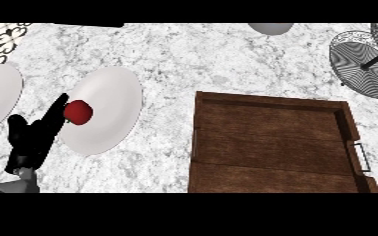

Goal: Pick the bell pepper from the tray and place it in the tiered basket

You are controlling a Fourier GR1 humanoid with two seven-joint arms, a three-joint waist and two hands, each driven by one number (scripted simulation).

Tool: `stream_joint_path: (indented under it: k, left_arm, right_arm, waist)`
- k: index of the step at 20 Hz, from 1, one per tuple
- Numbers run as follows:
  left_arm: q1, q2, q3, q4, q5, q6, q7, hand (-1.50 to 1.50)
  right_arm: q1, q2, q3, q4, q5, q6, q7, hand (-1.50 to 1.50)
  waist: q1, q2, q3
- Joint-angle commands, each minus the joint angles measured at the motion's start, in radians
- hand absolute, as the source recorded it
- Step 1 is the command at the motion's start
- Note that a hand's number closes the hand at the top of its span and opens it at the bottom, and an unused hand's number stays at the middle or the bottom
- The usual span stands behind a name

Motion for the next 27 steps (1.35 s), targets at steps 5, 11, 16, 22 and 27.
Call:
stream_joint_path:
  k: [5, 11, 16, 22, 27]
  left_arm:
    - [0.023, -0.022, -0.015, -0.005, -0.023, 0.024, 0.018, 0.00]
    - [0.043, -0.001, 0.012, 0.002, 0.007, -0.011, 0.001, 0.00]
    - [0.039, -0.003, 0.027, -0.005, -0.005, 0.024, 0.022, 0.00]
    - [0.123, 0.035, 0.083, 0.016, 0.038, -0.026, -0.016, 0.00]
    - [0.131, 0.014, 0.086, 0.000, 0.022, 0.018, 0.002, 0.00]
  right_arm:
    - [0.006, -0.042, -0.022, -0.123, -0.024, -0.160, -0.024, -1.50]
    - [-0.069, -0.033, -0.051, -0.192, -0.035, -0.282, 0.156, -1.50]
    - [-0.033, -0.073, -0.150, -0.244, -0.126, -0.385, 0.187, -1.50]
    - [0.037, -0.036, -0.241, -0.432, -0.249, -0.518, 0.084, -1.50]
    - [0.151, 0.038, -0.291, -0.611, -0.369, -0.470, 0.020, -1.50]
  waist:
    - [-0.009, -0.005, -0.001]
    - [-0.017, -0.016, -0.004]
    - [-0.062, -0.030, -0.003]
    - [-0.111, -0.056, -0.004]
    - [-0.157, -0.072, -0.004]
